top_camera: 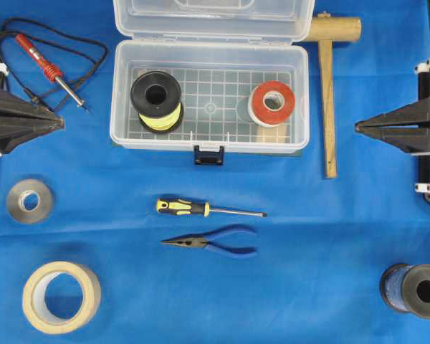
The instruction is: Close the tool box with the left arm.
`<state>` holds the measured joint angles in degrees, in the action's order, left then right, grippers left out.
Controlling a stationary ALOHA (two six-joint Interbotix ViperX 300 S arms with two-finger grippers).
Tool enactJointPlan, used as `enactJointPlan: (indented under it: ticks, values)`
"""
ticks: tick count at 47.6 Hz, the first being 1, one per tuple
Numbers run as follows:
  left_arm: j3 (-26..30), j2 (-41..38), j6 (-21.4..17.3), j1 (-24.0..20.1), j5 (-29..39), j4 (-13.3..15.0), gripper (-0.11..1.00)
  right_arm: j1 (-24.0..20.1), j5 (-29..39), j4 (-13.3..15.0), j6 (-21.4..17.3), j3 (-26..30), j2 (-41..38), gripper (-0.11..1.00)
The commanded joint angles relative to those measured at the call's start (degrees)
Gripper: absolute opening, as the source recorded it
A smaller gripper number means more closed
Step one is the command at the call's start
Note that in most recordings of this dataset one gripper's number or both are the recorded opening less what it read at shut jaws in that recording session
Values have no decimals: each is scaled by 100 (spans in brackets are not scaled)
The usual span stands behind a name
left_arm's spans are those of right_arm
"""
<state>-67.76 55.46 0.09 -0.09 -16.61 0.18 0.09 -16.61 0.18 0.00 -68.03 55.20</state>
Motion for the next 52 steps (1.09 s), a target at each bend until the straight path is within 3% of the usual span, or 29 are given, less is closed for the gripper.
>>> enactJointPlan:
  ticks: [1,10,15,35,39,48,52]
  values:
    - [167,-88,-26,-62,-26,176,0,105,-35,-9,53,281,-26,0]
    - [369,-167,-53,-255,299,167,0,149,272,0,53,413,-114,0]
    - [598,-255,-167,-571,466,167,0,167,352,0,53,422,-123,0]
    - [2057,-1450,-765,-2487,1898,167,2,185,527,0,53,404,-167,0]
    - [2347,-1854,-976,-2777,2004,176,15,193,563,-9,53,404,-167,0]
    - [3023,-2804,-1301,-3085,2048,158,70,237,668,0,53,387,-229,0]
    - [3437,-3305,-1327,-3305,2136,105,89,272,668,0,53,387,-264,0]
